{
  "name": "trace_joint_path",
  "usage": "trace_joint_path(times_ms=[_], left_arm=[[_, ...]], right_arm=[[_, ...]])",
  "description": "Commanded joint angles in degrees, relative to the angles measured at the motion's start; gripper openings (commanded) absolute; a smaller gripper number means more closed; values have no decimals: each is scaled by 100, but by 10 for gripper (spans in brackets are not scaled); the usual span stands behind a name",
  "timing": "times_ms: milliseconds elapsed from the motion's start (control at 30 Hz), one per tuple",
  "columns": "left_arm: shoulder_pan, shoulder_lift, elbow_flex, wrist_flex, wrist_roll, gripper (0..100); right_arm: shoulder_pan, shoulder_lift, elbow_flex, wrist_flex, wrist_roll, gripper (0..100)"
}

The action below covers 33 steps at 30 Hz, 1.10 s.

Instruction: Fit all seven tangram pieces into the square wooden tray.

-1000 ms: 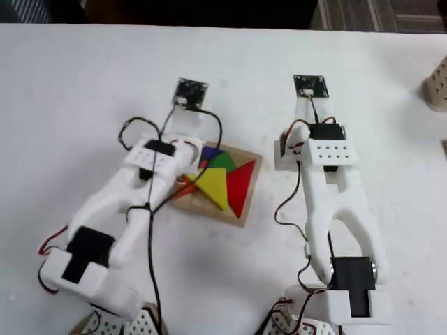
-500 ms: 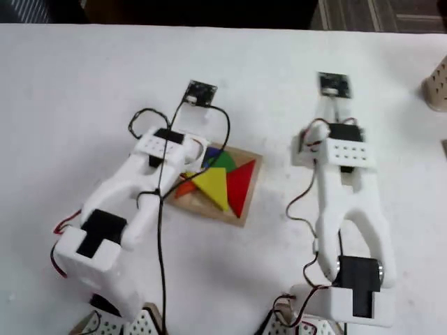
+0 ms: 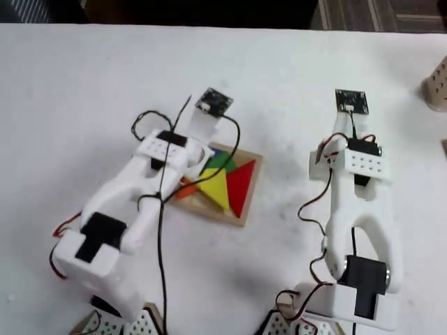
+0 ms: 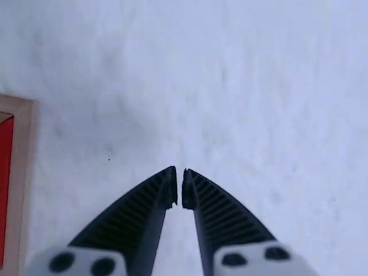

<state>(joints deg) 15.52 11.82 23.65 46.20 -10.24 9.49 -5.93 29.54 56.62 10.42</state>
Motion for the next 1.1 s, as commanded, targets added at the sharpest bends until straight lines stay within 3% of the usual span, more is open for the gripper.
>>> trace_joint_path(times_ms=[0,267,600,833,1067], left_arm=[[347,-760,510,18,-53,23],[637,-1807,1767,-712,-53,23],[655,-1956,1864,-1327,9,23],[1657,-1859,2013,-2259,976,23],[2158,-1323,2057,-2637,1064,23]], right_arm=[[57,-224,-18,-119,88,19],[57,-215,9,-127,79,20],[4,-48,-35,-127,79,20],[-40,602,-589,145,79,19],[-40,813,-765,198,79,19]])
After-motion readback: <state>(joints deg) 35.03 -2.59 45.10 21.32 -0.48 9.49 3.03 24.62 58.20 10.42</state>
